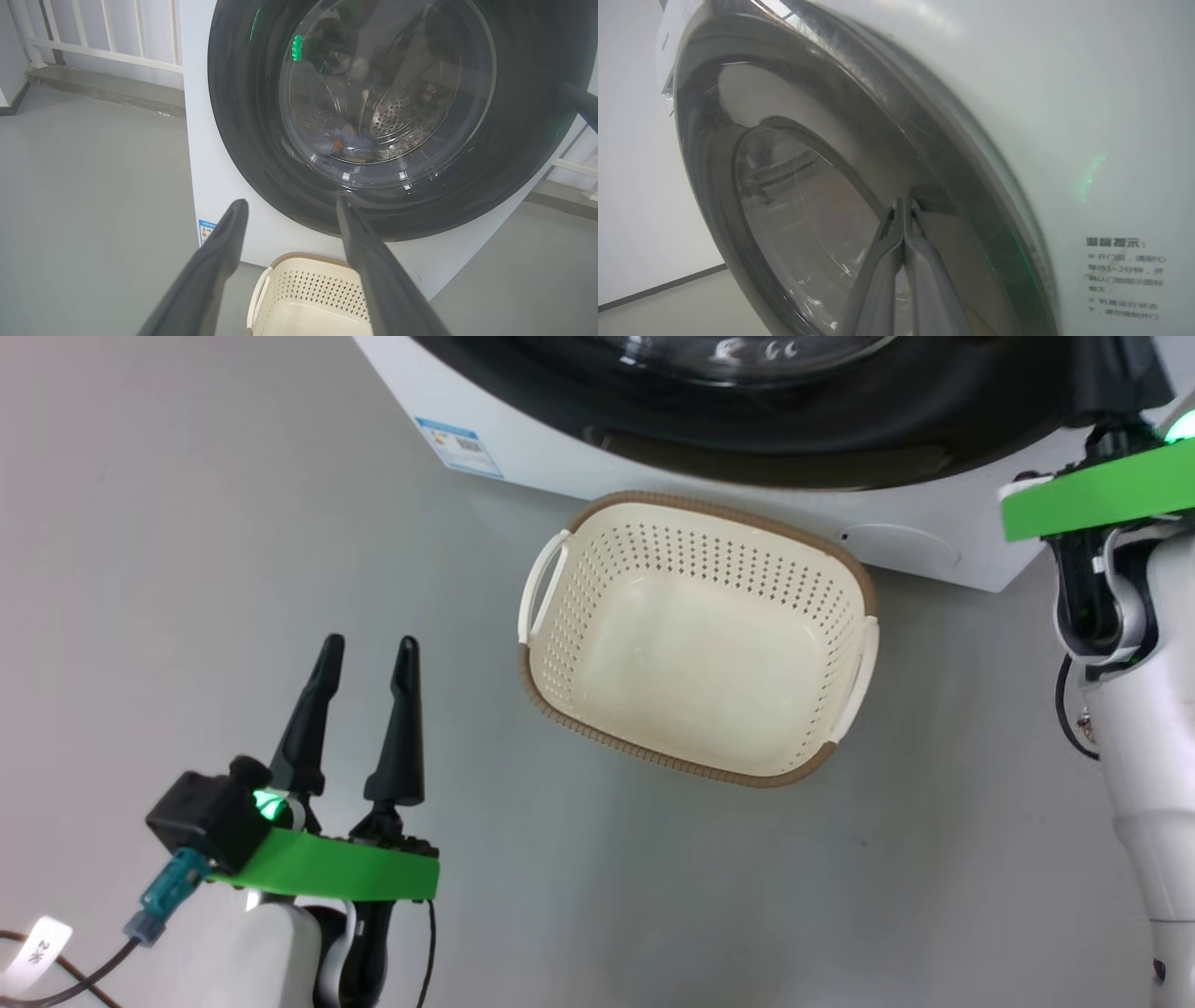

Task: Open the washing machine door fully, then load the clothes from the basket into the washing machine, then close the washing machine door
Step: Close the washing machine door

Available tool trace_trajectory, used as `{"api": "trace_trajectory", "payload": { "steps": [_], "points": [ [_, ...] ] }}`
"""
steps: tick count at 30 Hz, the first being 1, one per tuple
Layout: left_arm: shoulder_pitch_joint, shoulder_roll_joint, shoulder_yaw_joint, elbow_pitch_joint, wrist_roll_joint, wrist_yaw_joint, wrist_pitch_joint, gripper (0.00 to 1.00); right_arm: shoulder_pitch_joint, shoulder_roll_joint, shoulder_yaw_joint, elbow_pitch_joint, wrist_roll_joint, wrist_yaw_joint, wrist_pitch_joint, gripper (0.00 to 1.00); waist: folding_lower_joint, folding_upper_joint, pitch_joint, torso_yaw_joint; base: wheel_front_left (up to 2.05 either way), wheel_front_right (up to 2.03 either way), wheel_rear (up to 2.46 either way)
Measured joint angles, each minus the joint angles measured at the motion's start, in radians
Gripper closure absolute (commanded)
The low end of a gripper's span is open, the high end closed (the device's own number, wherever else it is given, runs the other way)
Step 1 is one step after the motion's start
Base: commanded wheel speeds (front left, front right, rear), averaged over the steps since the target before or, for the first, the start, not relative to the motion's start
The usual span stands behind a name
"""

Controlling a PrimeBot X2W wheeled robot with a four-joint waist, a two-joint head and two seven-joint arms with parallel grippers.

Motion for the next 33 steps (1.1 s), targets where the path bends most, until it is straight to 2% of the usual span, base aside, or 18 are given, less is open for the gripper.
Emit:
{"api": "trace_trajectory", "payload": {
  "steps": [8,13,14,16,18,19,20,21,33],
  "points": [
    [-0.019,-0.005,-0.016,0.001,-0.005,0.0,0.0,0.0,-0.023,0.025,-0.047,0.006,-0.022,0.009,-0.001,1.0,0.0,0.0,0.026,0.019,0.0,0.0,0.0],
    [-0.022,-0.003,-0.024,0.019,-0.005,0.0,0.0,0.0,-0.025,0.014,-0.015,0.013,-0.023,0.003,0.0,1.0,0.0,0.0,0.008,0.014,0.0,0.0,0.0],
    [-0.021,-0.002,-0.024,0.024,-0.005,0.0,0.0,0.0,-0.021,0.012,-0.007,0.013,-0.022,0.002,0.0,0.85,-0.0001,0.0,0.003,0.013,0.0,0.0,0.0],
    [-0.019,0.001,-0.023,0.035,-0.006,0.0,0.0,0.0,-0.003,0.011,0.009,0.012,-0.018,0.002,0.0,0.66,-0.0001,0.0,-0.01,0.009,0.0,0.0,0.0],
    [-0.014,0.008,-0.021,0.042,-0.006,0.0,0.0,0.0,0.033,0.013,0.028,0.008,-0.013,0.002,0.0,0.41,-0.0001,0.0,-0.025,0.003,0.0,0.0,0.0],
    [-0.01,0.012,-0.019,0.048,-0.006,0.0,0.0,0.0,0.053,0.017,0.031,0.006,-0.012,0.002,0.0,0.18,-0.0001,0.0,-0.033,0.0,0.0,0.0,0.0],
    [-0.005,0.016,-0.017,0.055,-0.006,0.0,0.0,0.0,0.074,0.018,0.039,0.005,-0.008,0.0,0.0,0.03,-0.0001,0.0,-0.041,-0.003,0.0,0.0,0.0],
    [0.001,0.021,-0.015,0.06,-0.006,0.0,0.0,0.0,0.093,0.02,0.045,0.002,-0.004,0.0,0.0,0.0,-0.0001,0.0,-0.049,-0.007,0.0,0.0,0.0],
    [0.073,0.078,0.021,0.11,-0.006,0.0,0.0,0.0,0.3,0.053,0.043,-0.042,0.013,0.0,0.0,0.0,-0.0002,0.0,-0.158,-0.072,0.0,0.0,0.0]
  ]
}}
